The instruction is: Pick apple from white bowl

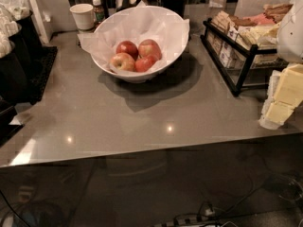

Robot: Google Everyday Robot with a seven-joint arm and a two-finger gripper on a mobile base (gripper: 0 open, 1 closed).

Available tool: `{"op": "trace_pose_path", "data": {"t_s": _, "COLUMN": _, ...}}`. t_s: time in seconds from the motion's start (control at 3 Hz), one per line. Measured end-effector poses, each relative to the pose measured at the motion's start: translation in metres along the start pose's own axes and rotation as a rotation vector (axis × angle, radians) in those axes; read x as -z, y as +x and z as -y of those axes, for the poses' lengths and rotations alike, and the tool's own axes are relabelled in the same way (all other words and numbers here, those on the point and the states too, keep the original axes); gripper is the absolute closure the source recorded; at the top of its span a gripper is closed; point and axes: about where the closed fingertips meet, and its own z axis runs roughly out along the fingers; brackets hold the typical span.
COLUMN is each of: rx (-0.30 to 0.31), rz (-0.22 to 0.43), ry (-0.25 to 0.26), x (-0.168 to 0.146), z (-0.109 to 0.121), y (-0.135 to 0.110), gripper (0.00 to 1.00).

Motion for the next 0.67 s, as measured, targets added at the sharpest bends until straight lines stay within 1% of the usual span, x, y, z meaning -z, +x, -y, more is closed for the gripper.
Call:
{"op": "trace_pose_path", "data": {"t_s": 0.33, "rx": 0.0, "rz": 0.001, "ry": 0.0, "x": 0.0, "z": 0.0, "y": 0.0, "gripper": 0.0}}
{"op": "trace_pose_path", "data": {"t_s": 0.67, "rx": 0.031, "rz": 0.076, "ry": 0.001, "x": 0.002, "z": 0.014, "y": -0.012, "gripper": 0.0}}
